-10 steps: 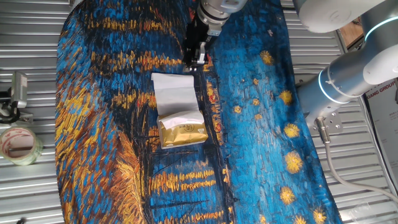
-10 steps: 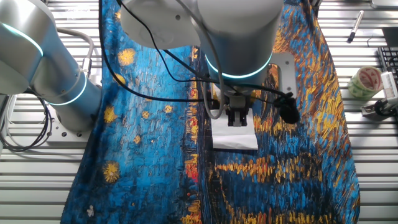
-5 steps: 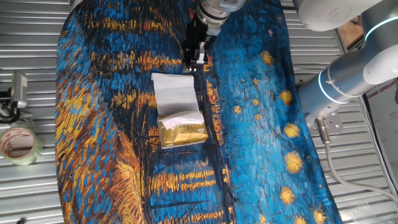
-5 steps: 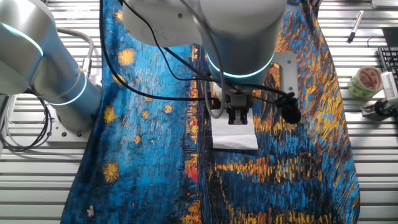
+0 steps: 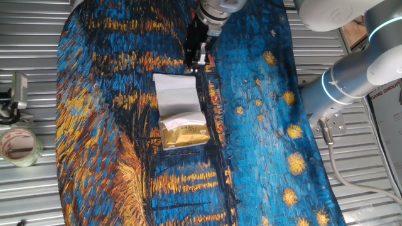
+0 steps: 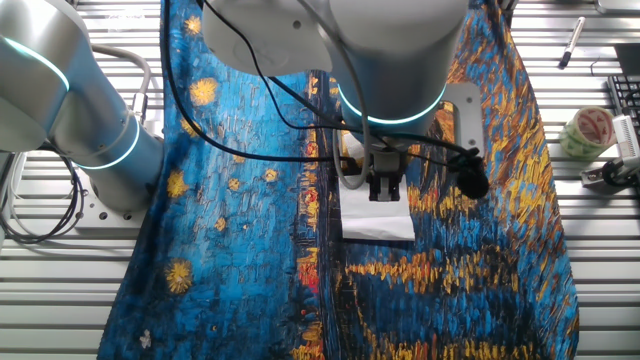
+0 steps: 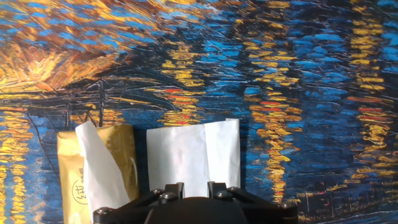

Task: Pull out a napkin

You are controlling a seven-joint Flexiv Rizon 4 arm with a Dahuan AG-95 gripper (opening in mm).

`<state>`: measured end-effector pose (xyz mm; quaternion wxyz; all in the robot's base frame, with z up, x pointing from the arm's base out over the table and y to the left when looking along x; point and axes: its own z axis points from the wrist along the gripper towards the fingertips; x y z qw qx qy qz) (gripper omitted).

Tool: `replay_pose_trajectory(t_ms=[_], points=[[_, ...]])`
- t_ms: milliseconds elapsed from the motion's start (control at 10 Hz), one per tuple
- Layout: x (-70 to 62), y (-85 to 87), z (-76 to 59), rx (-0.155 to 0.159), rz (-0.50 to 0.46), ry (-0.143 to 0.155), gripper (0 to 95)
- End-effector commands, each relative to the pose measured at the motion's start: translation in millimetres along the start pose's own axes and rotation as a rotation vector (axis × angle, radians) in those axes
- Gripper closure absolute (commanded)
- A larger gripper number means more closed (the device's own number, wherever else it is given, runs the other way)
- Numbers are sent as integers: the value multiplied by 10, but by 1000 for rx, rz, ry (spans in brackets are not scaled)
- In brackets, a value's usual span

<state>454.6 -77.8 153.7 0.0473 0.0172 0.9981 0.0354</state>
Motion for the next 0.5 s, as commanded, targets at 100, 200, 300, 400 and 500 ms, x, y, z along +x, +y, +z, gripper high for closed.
replay_pose_trajectory(t_ms=[100, 200, 300, 400, 500], points=[[5, -7, 1, -2, -2, -1, 760], [5, -7, 1, -6, -2, -1, 760], [5, -7, 1, -6, -2, -1, 760], [6, -5, -3, -12, -2, -1, 760], [6, -4, -6, -13, -1, -1, 760]])
